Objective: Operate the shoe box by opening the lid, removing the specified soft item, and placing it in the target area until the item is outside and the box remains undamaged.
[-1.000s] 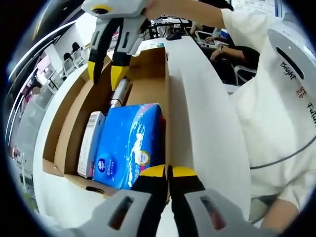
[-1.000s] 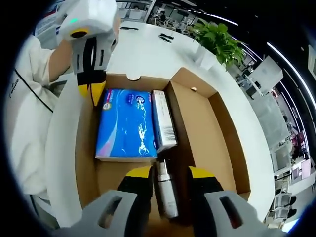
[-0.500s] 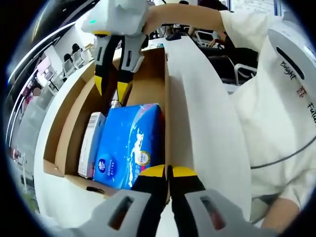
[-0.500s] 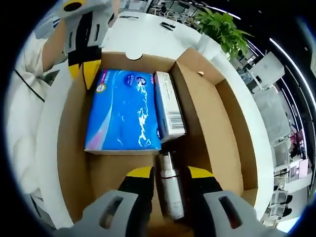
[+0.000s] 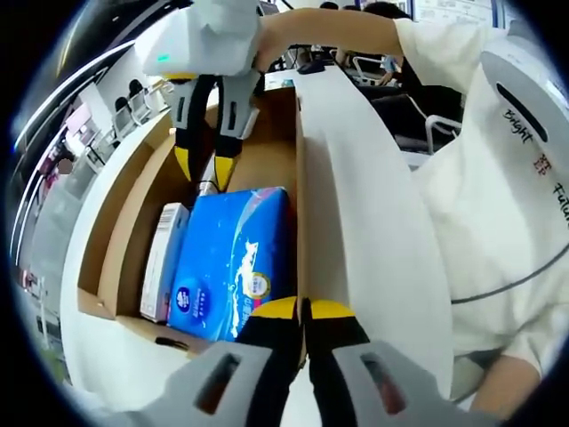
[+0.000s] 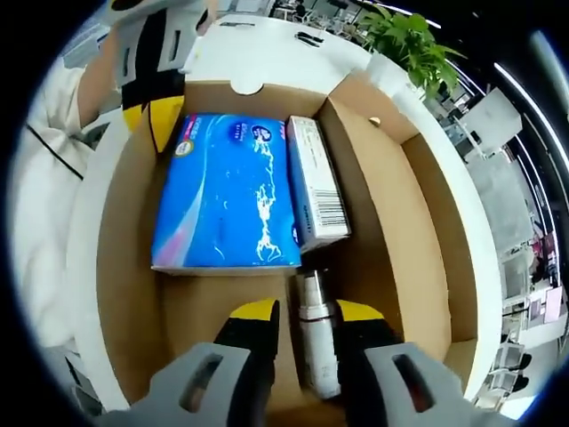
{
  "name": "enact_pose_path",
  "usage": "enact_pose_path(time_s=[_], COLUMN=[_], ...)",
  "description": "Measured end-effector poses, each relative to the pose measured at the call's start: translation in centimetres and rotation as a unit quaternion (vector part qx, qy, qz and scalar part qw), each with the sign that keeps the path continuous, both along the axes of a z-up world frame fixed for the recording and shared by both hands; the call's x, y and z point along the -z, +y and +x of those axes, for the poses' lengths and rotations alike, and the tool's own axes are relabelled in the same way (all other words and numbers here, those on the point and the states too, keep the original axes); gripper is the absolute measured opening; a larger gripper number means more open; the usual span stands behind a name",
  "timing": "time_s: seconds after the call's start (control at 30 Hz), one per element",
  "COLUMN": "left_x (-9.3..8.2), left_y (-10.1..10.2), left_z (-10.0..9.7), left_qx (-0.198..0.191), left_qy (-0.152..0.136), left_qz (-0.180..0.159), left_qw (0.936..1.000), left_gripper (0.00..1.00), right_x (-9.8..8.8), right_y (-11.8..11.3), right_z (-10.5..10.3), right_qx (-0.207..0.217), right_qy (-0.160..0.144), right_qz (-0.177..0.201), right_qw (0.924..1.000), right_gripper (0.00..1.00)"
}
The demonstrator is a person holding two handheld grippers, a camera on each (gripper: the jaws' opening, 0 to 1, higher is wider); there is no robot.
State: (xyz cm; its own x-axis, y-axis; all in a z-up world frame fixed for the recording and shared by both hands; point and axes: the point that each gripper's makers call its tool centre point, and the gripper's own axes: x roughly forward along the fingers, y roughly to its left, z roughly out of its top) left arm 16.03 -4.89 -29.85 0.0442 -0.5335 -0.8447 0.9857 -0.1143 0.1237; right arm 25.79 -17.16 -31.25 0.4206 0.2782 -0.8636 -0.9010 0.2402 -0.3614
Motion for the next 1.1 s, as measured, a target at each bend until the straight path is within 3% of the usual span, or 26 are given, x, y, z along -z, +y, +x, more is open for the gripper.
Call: enact_pose_path(time_s=[0.27,0.4,0.47,0.73,0.93,1.0,1.03,1.1], left_x=[0.0,0.0,0.0,0.0,0.0,0.0,0.0,0.0], left_y=[0.0,0.0,0.0,0.0,0.0,0.0,0.0,0.0], left_z=[0.0,0.0,0.0,0.0,0.0,0.0,0.0,0.0], left_qx=[0.002,0.001,0.001,0.001,0.001,0.001,0.001,0.002], left_qy=[0.001,0.002,0.003,0.001,0.0,0.001,0.001,0.0], left_qz=[0.0,-0.002,-0.002,-0.002,-0.002,-0.002,-0.002,-0.002], left_qw=[1.0,1.0,1.0,1.0,1.0,1.0,1.0,1.0], left_gripper=[0.02,0.02,0.02,0.02,0.02,0.02,0.02,0.02], right_x=[0.5,1.1,1.5,1.6,1.8,1.9,1.9,1.6], right_y=[-0.4,-1.4,-1.4,-2.0,-2.6,-2.8,-2.7,-1.7], right_z=[0.8,1.4,1.1,-0.1,-1.4,-1.5,-1.5,-1.7], right_qx=[0.004,-0.001,0.007,0.01,0.018,-0.003,-0.008,0.022], right_qy=[-0.01,-0.028,-0.008,0.015,0.069,0.079,0.078,0.087], right_qz=[-0.018,-0.053,-0.04,-0.059,-0.068,-0.082,-0.081,-0.045], right_qw=[0.9998,0.9982,0.9991,0.9981,0.9951,0.9935,0.9936,0.9949], right_gripper=[0.23,0.18,0.2,0.19,0.19,0.23,0.27,0.28])
